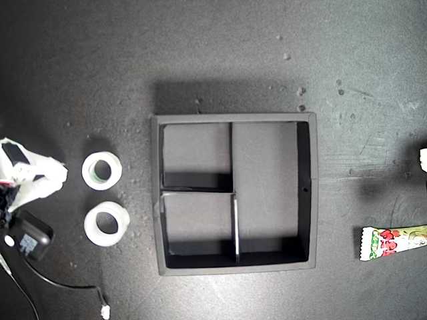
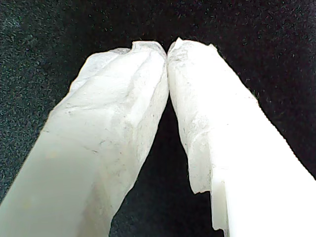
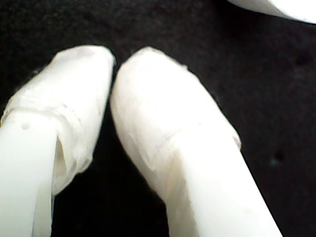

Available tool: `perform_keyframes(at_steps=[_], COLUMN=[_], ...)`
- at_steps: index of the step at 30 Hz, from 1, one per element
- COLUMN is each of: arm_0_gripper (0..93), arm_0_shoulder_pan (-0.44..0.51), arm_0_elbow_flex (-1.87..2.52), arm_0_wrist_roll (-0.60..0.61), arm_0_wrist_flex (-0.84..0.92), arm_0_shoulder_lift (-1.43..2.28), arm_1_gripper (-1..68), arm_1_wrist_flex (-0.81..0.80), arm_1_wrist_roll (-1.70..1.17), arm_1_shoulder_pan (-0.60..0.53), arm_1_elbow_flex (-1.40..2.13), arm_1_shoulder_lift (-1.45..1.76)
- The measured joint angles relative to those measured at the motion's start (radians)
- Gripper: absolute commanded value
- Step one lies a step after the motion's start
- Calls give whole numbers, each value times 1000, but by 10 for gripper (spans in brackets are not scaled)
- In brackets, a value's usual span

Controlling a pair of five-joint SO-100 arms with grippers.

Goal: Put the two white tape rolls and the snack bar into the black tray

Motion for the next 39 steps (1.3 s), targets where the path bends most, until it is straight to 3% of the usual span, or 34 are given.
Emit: perform_keyframes(at_steps=[2, 5, 12, 33, 39], arm_0_gripper=[2, 2, 2, 2, 2], arm_0_shoulder_pan=[0, 0, 0, 0, -21], arm_0_elbow_flex=[0, 0, 0, 0, 0], arm_0_wrist_roll=[0, -2, -2, -2, -48], arm_0_wrist_flex=[0, 0, 0, 0, 0], arm_0_shoulder_lift=[0, 0, 0, 0, 0], arm_1_gripper=[0, 0, 0, 0, 0], arm_1_wrist_flex=[0, 3, 3, 3, -241], arm_1_wrist_roll=[0, -2, -2, -2, -9], arm_1_shoulder_pan=[9, 118, 187, 207, 256], arm_1_elbow_flex=[0, 0, 0, 0, 0], arm_1_shoulder_lift=[0, 0, 0, 0, -9])
